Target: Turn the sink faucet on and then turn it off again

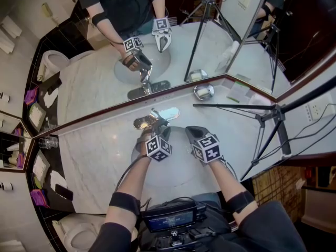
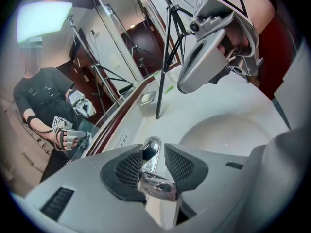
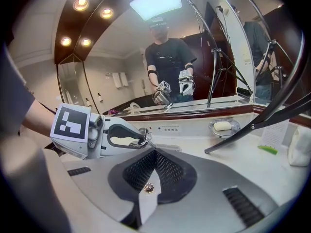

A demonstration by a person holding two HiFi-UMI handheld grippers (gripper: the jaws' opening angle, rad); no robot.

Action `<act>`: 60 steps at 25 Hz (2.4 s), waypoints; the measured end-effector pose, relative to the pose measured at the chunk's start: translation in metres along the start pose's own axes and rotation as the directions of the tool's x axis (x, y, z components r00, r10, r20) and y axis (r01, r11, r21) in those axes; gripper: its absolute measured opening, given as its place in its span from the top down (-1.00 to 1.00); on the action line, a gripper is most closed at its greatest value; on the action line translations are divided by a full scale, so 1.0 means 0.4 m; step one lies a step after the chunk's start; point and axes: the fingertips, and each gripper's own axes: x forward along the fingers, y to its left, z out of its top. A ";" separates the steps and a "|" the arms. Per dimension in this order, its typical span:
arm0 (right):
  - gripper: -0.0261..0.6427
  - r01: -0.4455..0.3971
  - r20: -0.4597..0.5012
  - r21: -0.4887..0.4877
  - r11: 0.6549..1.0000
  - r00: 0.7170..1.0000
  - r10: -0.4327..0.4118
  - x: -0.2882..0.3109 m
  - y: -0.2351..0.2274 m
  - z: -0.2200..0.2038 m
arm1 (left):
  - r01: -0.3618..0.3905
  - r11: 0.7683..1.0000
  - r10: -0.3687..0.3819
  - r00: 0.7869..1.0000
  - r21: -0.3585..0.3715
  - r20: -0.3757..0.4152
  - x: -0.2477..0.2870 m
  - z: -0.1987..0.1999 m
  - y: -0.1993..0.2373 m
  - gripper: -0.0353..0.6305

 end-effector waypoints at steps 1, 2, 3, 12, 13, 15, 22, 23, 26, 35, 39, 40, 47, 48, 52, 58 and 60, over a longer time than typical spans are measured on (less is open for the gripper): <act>0.86 0.000 0.001 -0.001 1.000 1.000 0.000 -0.002 0.002 0.002 | 0.000 1.000 0.000 1.000 -0.012 0.002 -0.005 0.002 0.004 0.53; 0.86 0.000 0.002 -0.002 1.000 1.000 0.000 -0.004 0.003 0.004 | -0.001 1.000 0.001 1.000 -0.020 0.005 -0.011 0.004 0.008 0.59; 0.86 -0.001 0.004 -0.003 1.000 1.000 0.001 -0.006 0.005 0.005 | -0.003 1.000 0.004 1.000 -0.024 0.009 -0.020 0.006 0.012 0.60; 0.86 -0.024 0.015 -0.024 0.999 1.000 0.024 -0.005 0.035 0.015 | -0.062 0.989 0.071 0.995 -0.135 0.067 -0.140 0.018 0.058 0.89; 0.86 -0.027 0.017 -0.027 0.999 0.999 0.028 -0.004 0.040 0.018 | -0.067 0.984 0.081 0.994 -0.164 0.076 -0.157 0.019 0.065 0.89; 0.86 -0.034 0.022 -0.036 0.999 0.999 0.035 -0.004 0.052 0.026 | -0.072 0.971 0.097 0.990 -0.229 0.098 -0.195 0.019 0.077 0.89; 0.86 -0.056 0.031 -0.073 0.996 0.998 0.058 -0.007 0.093 0.060 | -0.088 0.875 0.189 0.967 -0.476 0.169 -0.343 0.002 0.115 0.89; 0.86 -0.057 0.032 -0.078 0.995 0.998 0.060 -0.008 0.098 0.063 | -0.093 0.859 0.203 0.964 -0.503 0.169 -0.362 -0.006 0.117 0.89; 0.86 -0.062 0.032 -0.090 0.994 0.997 0.065 -0.013 0.110 0.067 | -0.093 0.776 0.249 0.954 -0.624 0.167 -0.408 -0.049 0.123 0.89; 0.86 -0.082 0.033 -0.122 0.989 0.996 0.086 -0.032 0.140 0.079 | -0.105 0.566 0.354 0.927 -0.818 0.127 -0.508 -0.175 0.131 0.89; 0.86 -0.089 0.032 -0.127 0.988 0.995 0.093 -0.038 0.150 0.080 | -0.107 0.543 0.364 0.924 -0.833 0.119 -0.528 -0.192 0.117 0.89; 0.86 -0.090 0.032 -0.128 0.988 0.995 0.095 -0.039 0.153 0.079 | -0.107 0.540 0.366 0.923 -0.835 0.119 -0.532 -0.194 0.113 0.89; 0.86 -0.096 0.028 -0.131 0.987 0.995 0.100 -0.041 0.167 0.072 | -0.135 0.543 0.376 0.922 -0.829 0.097 -0.544 -0.208 0.104 0.89; 0.86 -0.095 0.027 -0.130 0.987 0.995 0.100 -0.040 0.167 0.070 | -0.138 0.548 0.375 0.922 -0.825 0.095 -0.544 -0.209 0.104 0.89; 0.86 -0.089 0.017 -0.148 0.985 0.996 0.092 -0.036 0.160 0.057 | -0.143 0.556 0.372 0.924 -0.819 0.091 -0.542 -0.208 0.104 0.89; 0.86 0.020 -0.047 -0.453 0.891 0.998 -0.046 -0.013 0.144 0.039 | -0.150 0.563 0.379 0.921 -0.813 0.092 -0.532 -0.201 0.107 0.89; 0.84 0.042 -0.055 -0.573 0.819 0.995 -0.089 0.011 0.134 0.025 | -0.152 0.562 0.382 0.919 -0.813 0.092 -0.532 -0.202 0.111 0.89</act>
